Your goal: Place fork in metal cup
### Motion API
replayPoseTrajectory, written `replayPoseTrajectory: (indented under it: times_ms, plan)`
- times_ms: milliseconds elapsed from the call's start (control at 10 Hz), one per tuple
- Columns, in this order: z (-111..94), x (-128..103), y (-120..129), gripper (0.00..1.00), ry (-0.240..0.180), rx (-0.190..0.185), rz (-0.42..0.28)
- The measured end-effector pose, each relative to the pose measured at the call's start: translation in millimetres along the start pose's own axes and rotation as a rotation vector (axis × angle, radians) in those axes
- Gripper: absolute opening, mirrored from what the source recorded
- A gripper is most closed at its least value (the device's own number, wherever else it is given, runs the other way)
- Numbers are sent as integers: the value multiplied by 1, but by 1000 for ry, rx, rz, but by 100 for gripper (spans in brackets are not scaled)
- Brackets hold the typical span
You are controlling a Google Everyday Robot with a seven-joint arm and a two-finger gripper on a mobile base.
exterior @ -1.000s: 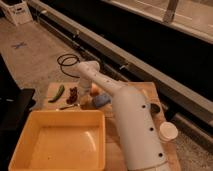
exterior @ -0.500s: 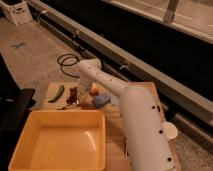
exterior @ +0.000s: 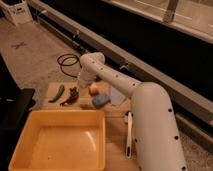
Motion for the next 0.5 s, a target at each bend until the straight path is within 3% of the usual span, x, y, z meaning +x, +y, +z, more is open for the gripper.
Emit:
replayPoseTrajectory:
  times_ms: [300, 500]
  plan:
    - [-45, 22, -5, 0, 30, 62, 1]
    - [-77, 47, 0, 0, 74, 76, 19]
